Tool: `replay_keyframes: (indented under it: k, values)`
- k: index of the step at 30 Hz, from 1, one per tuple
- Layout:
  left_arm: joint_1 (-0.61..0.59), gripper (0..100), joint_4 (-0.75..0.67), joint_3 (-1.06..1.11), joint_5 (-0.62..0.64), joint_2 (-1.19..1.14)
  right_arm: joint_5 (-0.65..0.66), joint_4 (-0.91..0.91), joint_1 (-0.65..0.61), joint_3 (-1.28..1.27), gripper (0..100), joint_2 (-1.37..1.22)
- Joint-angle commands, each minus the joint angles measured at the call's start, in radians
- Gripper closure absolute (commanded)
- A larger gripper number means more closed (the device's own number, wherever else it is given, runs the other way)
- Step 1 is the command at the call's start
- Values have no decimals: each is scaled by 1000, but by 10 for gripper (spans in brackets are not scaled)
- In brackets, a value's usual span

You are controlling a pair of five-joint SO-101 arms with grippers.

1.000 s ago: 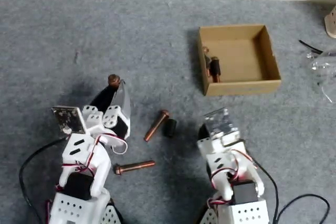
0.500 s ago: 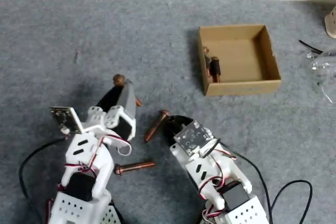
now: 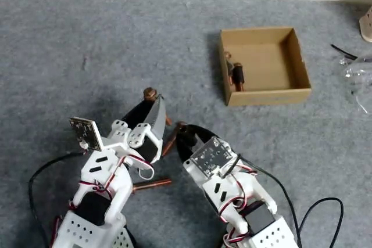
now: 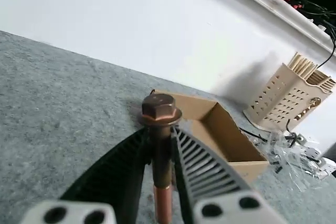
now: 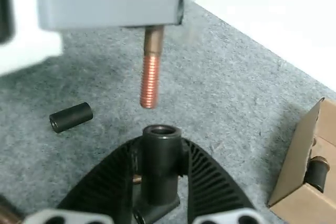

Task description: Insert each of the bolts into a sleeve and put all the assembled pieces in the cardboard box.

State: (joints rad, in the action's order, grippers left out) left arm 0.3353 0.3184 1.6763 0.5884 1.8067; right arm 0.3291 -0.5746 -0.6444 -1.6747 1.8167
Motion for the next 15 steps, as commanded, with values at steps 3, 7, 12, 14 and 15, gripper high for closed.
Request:
replay_keyframes:
  k: [3, 7, 12, 14, 15]
  values:
    - [113, 996, -11, 19, 8, 15, -9, 27, -19, -134, 995, 19]
    - [134, 996, -9, 19, 2, 15, -6, 13, -44, -136, 995, 21]
    - [134, 996, -12, 16, 0, 15, -6, 13, -44, -136, 995, 21]
    - [134, 996, -12, 15, 0, 15, -6, 15, -44, -136, 995, 21]
    - [134, 996, -12, 15, 0, 15, -6, 15, -44, -134, 995, 21]
